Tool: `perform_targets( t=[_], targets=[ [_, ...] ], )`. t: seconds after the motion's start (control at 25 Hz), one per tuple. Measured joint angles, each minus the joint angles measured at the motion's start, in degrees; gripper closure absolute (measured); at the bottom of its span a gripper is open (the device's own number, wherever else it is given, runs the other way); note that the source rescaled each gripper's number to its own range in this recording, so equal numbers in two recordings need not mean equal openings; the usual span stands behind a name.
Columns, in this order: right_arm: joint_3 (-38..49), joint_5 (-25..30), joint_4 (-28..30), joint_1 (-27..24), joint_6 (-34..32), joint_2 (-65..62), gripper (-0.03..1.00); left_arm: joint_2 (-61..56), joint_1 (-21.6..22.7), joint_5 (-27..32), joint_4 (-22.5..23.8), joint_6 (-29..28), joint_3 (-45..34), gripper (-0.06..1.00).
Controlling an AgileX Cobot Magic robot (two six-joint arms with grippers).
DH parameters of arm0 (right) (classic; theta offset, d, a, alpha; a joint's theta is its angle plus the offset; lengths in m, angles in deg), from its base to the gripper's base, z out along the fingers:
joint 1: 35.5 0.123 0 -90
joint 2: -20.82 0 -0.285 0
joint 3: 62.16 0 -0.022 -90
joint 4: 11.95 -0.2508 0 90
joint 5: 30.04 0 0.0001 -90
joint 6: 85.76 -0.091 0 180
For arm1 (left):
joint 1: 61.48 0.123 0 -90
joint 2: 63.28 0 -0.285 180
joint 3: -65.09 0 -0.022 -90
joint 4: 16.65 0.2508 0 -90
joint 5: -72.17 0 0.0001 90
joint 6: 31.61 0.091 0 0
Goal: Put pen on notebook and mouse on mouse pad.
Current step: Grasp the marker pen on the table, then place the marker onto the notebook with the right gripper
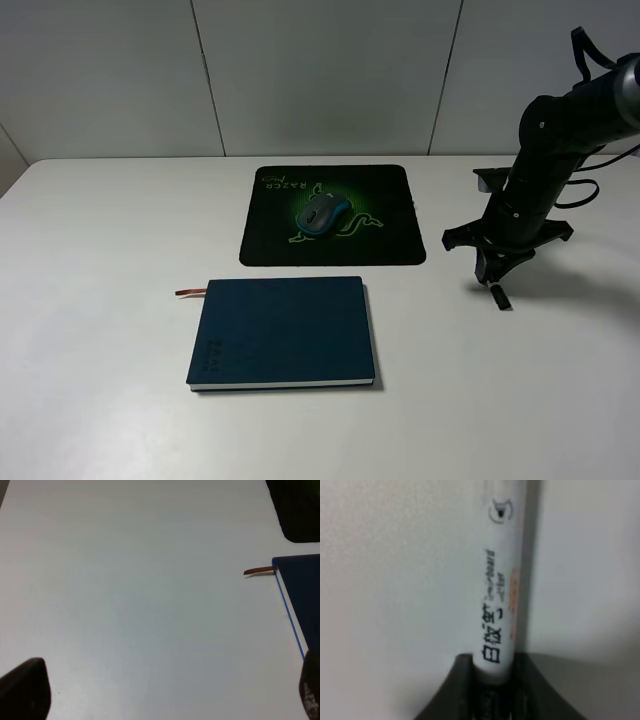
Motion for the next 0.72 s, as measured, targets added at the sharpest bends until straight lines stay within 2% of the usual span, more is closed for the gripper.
perform_targets(
  t=[0.44,0.72],
  targets=[
    [-0.65,1.38,-0.05,0.00,0.00,-0.28,0.97,0.00,0.00,0.00,0.00,0.00,0.00,-0.05],
    [-4.30,8.77,-0.09,0.00,0.00,-5.43,0.97,0.00,0.00,0.00,0.00,0.00,0.00,-0.05]
  ],
)
